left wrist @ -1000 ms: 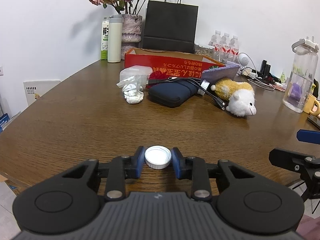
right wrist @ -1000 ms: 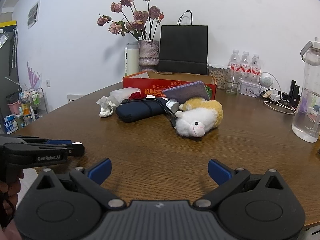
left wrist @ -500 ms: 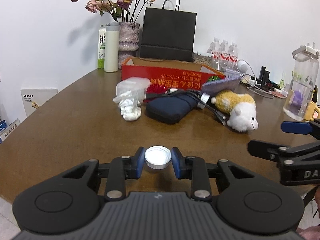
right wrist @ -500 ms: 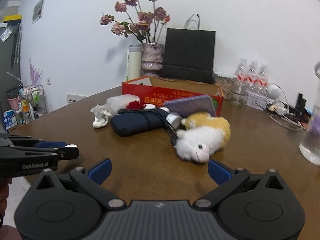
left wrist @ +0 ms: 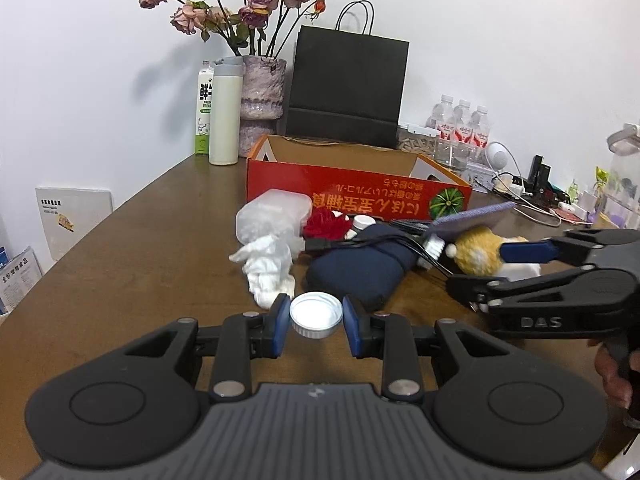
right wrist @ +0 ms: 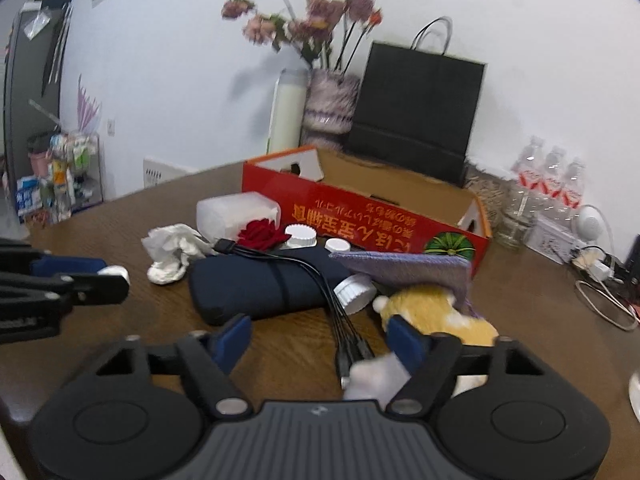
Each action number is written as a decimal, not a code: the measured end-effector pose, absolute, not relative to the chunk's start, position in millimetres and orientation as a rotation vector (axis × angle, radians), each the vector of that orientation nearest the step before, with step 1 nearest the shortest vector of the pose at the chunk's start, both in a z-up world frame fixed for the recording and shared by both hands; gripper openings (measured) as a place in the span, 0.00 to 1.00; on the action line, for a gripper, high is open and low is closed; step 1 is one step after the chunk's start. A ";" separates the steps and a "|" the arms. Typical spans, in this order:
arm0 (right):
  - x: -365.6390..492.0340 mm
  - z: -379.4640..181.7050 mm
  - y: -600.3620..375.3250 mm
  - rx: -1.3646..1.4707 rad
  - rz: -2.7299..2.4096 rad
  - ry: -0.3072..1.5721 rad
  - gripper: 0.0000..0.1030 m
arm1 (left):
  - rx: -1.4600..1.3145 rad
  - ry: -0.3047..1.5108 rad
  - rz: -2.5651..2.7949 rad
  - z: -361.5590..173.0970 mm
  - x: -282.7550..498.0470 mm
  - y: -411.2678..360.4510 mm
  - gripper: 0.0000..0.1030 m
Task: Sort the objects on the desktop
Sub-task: 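Carry the white cap with the left gripper over the cardboard box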
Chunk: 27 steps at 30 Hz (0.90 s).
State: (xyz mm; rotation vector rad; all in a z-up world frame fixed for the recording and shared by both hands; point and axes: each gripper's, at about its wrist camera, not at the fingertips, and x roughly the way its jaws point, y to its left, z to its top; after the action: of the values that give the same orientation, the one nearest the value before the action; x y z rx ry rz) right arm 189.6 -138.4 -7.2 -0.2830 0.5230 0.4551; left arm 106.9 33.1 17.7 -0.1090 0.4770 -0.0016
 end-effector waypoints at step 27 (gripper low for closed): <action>242.0 -34.1 -121.1 -0.363 0.494 0.629 0.03 | -0.125 0.508 -0.012 15.4 157.4 43.4 0.28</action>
State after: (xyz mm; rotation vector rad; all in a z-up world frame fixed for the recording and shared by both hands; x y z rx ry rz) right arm 242.0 -121.1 -34.1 -0.3628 0.6292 0.4939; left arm 157.4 43.4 15.4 -0.1247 0.5080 -0.0122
